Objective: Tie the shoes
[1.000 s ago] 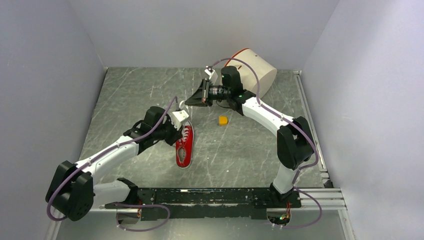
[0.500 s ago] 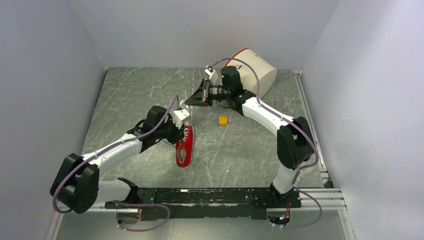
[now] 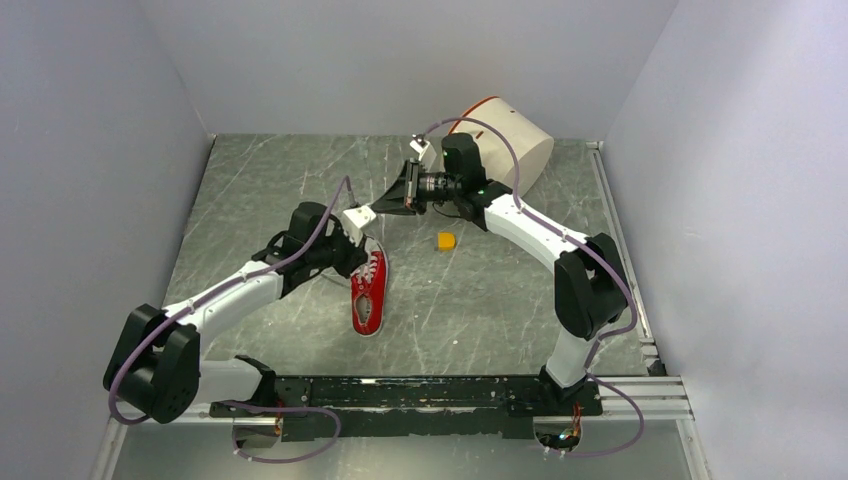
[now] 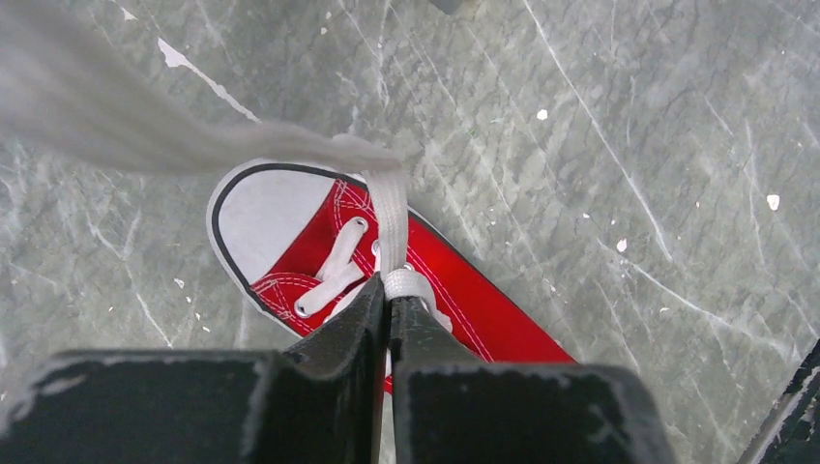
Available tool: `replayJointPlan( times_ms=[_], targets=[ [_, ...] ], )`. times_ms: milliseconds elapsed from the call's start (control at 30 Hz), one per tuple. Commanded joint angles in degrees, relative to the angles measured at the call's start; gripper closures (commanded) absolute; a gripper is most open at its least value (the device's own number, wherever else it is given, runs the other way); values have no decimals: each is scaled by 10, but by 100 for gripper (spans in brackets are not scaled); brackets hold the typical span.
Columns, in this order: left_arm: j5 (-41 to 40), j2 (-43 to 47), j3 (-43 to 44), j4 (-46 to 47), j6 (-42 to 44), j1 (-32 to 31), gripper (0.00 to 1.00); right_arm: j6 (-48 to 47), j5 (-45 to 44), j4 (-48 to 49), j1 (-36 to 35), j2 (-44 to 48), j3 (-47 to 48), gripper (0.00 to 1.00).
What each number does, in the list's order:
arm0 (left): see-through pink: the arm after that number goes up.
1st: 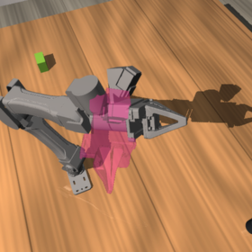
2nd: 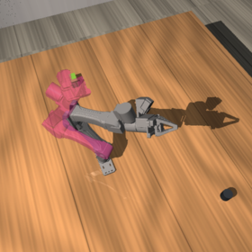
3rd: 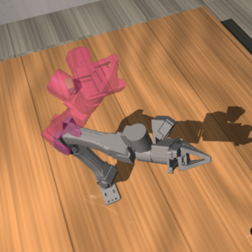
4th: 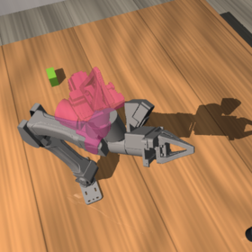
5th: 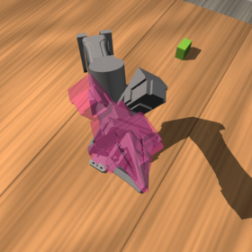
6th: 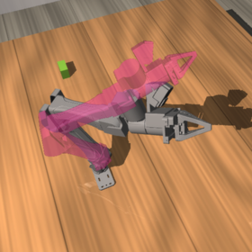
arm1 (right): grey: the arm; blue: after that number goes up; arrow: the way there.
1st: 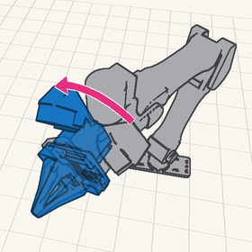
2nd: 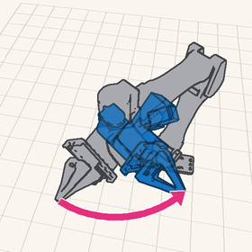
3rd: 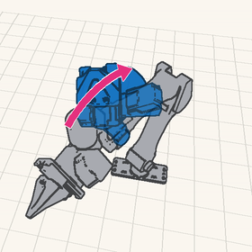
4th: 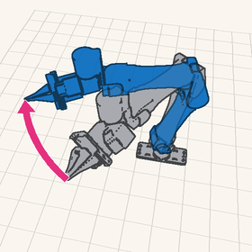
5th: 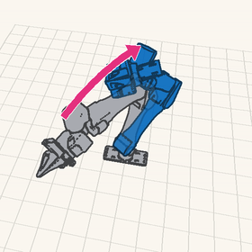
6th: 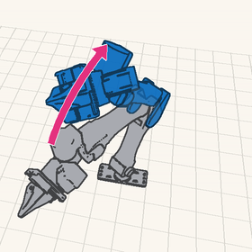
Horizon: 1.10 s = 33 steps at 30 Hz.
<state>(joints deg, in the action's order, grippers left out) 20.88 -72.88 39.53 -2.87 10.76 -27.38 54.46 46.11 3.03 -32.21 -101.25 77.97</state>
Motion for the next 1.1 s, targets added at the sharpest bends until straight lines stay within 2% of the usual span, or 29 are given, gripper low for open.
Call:
replayJointPlan(
  times_ms=[0,200,300,400,467,500,600,633,767,900,1067],
  targets=[
    [22,0,28,2,-8,9,95,-41,7,-35,4,29,-5,100],
    [12,1,40,-39,-35,13,95,-159,-15,-147,12,44,-15,100],
    [11,-10,53,-66,-58,16,95,-233,-9,-137,4,57,-46,100],
    [25,-26,66,-84,-91,17,95,-326,2,-43,-40,72,-107,100],
    [36,-37,70,-91,-128,17,95,-380,-20,58,-84,89,-163,100],
    [39,-43,74,-100,-142,17,95,-399,-36,166,-100,107,-218,100],
    [37,-60,86,-137,-174,18,95,-411,-91,397,-123,113,-325,100],
    [37,-63,92,-152,-178,18,95,-410,-83,449,-123,97,-340,100],
    [34,-73,129,-226,-169,21,95,-424,-37,502,-127,35,-322,100],
    [12,-84,165,-293,-147,30,95,-429,-14,658,-128,-22,-354,100],
    [-2,-85,196,-345,-148,32,95,-395,35,745,-127,-91,-322,100]
  ],
)
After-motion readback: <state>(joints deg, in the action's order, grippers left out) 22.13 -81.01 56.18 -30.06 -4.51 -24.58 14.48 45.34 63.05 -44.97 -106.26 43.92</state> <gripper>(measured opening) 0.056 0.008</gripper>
